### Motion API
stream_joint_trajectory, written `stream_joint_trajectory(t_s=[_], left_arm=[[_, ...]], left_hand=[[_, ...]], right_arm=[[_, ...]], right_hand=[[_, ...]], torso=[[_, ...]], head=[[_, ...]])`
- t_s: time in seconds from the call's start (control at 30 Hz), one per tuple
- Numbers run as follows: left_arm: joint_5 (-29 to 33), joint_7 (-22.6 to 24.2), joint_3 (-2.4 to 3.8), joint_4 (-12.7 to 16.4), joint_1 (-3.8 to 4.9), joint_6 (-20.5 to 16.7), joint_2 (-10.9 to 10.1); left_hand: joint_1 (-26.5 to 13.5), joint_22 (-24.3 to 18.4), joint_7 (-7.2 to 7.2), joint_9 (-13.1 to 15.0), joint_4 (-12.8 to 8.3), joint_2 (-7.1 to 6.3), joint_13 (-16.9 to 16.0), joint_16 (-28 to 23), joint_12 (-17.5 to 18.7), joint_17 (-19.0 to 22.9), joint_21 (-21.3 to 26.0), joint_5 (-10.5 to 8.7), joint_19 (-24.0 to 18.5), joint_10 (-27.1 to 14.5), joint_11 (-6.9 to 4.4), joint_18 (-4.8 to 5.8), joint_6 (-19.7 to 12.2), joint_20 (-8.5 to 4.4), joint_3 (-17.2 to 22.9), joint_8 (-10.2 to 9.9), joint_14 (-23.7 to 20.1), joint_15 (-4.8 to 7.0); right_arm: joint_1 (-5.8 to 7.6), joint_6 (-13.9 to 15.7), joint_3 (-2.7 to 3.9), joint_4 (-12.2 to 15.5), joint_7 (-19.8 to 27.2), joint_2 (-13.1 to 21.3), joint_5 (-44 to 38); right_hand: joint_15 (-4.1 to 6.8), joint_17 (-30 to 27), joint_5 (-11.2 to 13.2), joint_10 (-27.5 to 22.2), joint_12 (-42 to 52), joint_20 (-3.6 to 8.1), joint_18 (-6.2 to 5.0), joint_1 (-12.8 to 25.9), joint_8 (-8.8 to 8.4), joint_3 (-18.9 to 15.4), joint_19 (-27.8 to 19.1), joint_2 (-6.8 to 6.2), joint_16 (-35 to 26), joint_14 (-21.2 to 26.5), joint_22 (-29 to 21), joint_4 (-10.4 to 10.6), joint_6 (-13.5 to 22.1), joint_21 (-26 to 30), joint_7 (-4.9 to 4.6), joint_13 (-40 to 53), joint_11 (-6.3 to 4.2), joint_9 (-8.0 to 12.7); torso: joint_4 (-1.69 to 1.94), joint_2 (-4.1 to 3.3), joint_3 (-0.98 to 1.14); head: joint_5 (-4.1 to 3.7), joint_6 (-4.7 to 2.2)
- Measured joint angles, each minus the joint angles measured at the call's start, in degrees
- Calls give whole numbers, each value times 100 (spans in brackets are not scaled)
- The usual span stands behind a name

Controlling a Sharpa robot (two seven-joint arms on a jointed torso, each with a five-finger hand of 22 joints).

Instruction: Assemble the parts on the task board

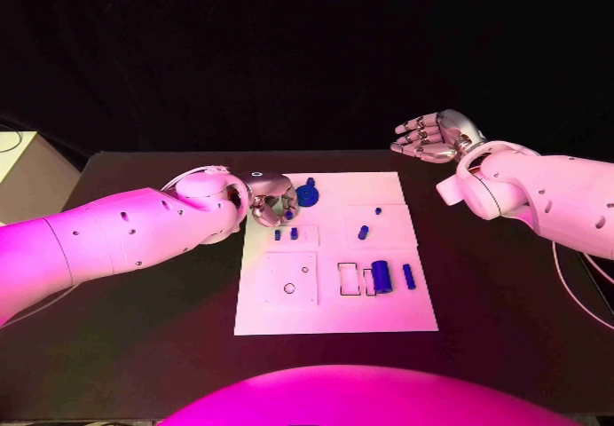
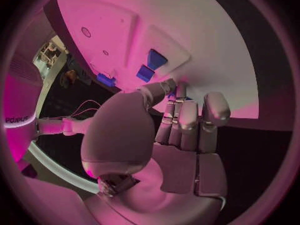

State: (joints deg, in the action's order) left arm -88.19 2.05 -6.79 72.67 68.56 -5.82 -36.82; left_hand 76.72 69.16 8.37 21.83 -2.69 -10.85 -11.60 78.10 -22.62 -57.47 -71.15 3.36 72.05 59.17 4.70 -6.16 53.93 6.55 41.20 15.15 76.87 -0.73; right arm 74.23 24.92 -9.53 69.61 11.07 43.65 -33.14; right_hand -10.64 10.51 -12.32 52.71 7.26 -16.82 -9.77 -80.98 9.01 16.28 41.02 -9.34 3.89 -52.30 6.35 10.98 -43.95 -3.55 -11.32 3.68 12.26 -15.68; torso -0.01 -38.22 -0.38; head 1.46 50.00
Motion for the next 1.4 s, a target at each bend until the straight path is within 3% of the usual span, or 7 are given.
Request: stream_joint_trajectory(t_s=[0.3,0.97,1.07,1.2,1.3,1.4], left_arm=[[17,-17,3,7,1,14,-6],[41,-45,1,42,-9,-44,-88],[44,-49,2,45,-11,-73,-105],[45,-55,13,47,-18,-107,-136],[53,-60,31,47,-24,-138,-185],[111,-68,68,45,-30,-181,-264]], left_hand=[[1,0,0,-13,0,0,-1,0,0,0,0,0,0,0,0,0,0,0,0,-6,0,0],[-18,-55,-160,-198,-14,-134,38,-9,222,162,86,0,-61,-176,135,0,-602,61,46,-479,-107,-107],[-18,-81,-185,-226,-14,-134,38,-26,252,218,111,0,-92,-256,155,0,-696,92,46,-532,-143,-143],[-18,-103,-185,-230,-14,-134,38,-49,254,269,133,0,-127,-270,169,0,-696,85,46,-532,-157,-130],[1,-144,-185,-231,-15,-154,47,-82,254,353,181,0,-145,-320,178,0,-696,104,46,-532,-226,-142],[1,-174,-110,-231,-14,-154,47,-149,254,496,206,0,-185,-328,186,1,-620,103,46,-530,-311,-159]], right_arm=[[-6,-1,0,-1,0,7,0],[-20,-2,0,-1,0,17,0],[-21,-6,0,-1,-3,23,-6],[-26,-34,0,-1,-10,34,-35],[-28,-83,0,-1,-24,55,-125],[-30,-162,0,15,-53,91,-335]], right_hand=[[0,0,0,0,0,0,0,0,0,0,0,0,0,0,0,0,0,0,0,0,0,0],[0,-16,0,0,0,2,0,0,-28,0,-44,0,0,0,-19,0,0,0,0,-1,0,11],[-21,-31,0,-22,-55,24,0,0,-28,8,140,0,0,-21,-11,-41,-15,-10,-15,-5,21,20],[74,-49,37,0,-118,52,0,-8,-51,76,613,5,156,-331,15,-155,-167,-213,-25,-5,-1,37],[215,32,93,199,-94,172,0,-128,-50,209,1061,28,366,-757,51,-288,-371,-411,-63,0,-132,43],[412,194,133,633,95,363,0,-162,65,517,1496,-12,588,-1221,90,-352,-685,-603,-91,7,-277,32]], torso=[[1,1,-2],[1,1,-2],[1,1,-2],[-2,0,-2],[-2,0,-2],[-3,0,-2]], head=[[-2,0],[2,0],[-2,0],[-2,0],[-2,0],[-11,0]])
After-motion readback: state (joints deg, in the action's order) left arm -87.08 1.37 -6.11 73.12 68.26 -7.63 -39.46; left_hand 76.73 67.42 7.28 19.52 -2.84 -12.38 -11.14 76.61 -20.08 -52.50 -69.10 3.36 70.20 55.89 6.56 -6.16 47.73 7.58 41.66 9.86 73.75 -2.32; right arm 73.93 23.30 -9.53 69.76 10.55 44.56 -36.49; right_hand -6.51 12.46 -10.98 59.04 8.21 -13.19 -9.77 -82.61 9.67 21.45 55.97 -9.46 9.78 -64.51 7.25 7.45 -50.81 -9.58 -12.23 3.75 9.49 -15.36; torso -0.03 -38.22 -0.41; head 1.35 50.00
